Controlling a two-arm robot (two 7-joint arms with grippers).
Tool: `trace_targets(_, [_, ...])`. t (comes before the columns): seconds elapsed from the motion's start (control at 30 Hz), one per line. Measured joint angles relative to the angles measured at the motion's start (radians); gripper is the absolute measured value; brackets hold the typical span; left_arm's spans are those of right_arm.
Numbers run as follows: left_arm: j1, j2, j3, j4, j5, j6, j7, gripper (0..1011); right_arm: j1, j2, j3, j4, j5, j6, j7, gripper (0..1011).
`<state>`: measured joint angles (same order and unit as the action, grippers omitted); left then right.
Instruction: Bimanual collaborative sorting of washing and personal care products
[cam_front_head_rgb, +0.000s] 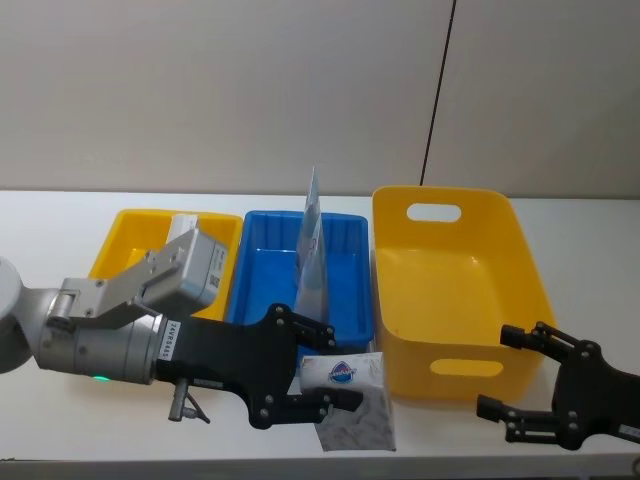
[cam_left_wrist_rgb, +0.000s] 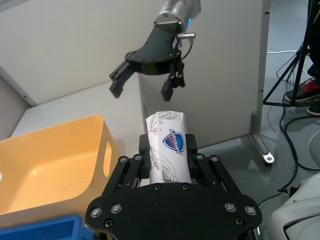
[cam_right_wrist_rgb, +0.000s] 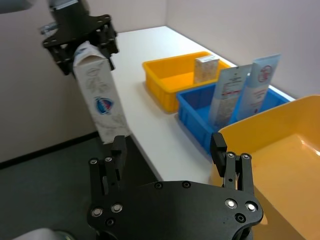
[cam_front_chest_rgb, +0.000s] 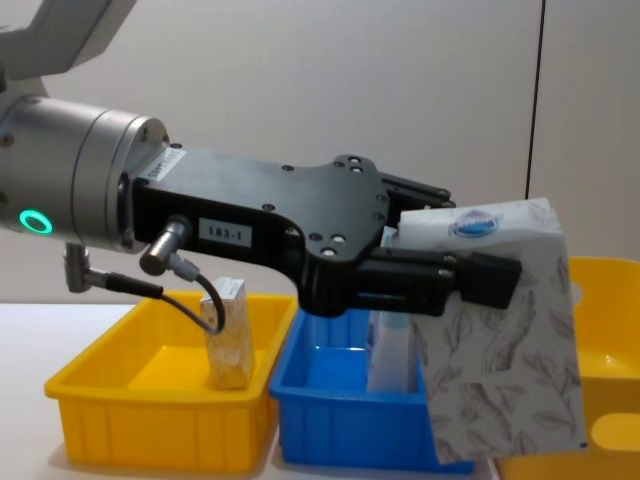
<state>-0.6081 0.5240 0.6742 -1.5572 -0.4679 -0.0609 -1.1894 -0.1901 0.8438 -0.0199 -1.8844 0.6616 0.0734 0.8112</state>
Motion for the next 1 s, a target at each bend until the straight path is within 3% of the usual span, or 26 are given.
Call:
trace_targets(0.2, [0.000,0.000,0.000,0.000,0.000,0.000,0.000,363,-0.002,0.038,0.009,-0.007,0.032,0.002,0.059,1003])
trace_targets(0.43, [0.000,0.000,0.000,0.000,0.000,0.000,0.000,364,0.003,0.044,0.000,-0.015,0.037,-0.014,0.077,1003])
trace_targets(1.0, [0.000,0.000,0.000,0.000,0.000,0.000,0.000,364,0.021,-0.006,-0.089,-0.022,-0.033,-0.114,0.060,1003])
